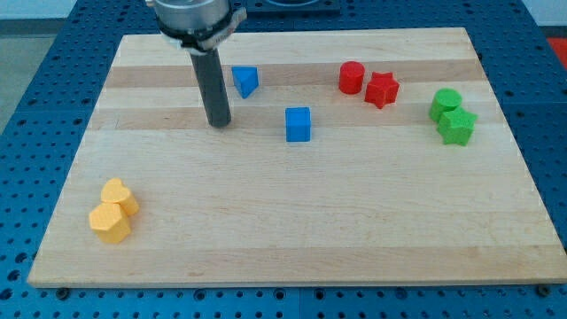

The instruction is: Move the triangle close to the cube

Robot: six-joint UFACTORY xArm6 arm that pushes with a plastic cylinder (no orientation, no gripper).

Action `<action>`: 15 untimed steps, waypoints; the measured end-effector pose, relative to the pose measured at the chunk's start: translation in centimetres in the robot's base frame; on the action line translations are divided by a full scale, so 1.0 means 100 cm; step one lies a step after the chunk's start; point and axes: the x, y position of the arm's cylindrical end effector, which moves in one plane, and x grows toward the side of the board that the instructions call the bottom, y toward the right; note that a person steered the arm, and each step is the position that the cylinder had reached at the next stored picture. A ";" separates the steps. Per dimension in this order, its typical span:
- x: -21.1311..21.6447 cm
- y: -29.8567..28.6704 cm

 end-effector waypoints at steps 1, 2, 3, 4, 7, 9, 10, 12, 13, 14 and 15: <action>-0.042 0.000; -0.074 0.008; -0.091 0.029; -0.101 0.053; -0.062 0.068; -0.034 0.068; -0.033 0.068; -0.023 0.068; -0.024 0.068; -0.053 0.068; -0.060 0.079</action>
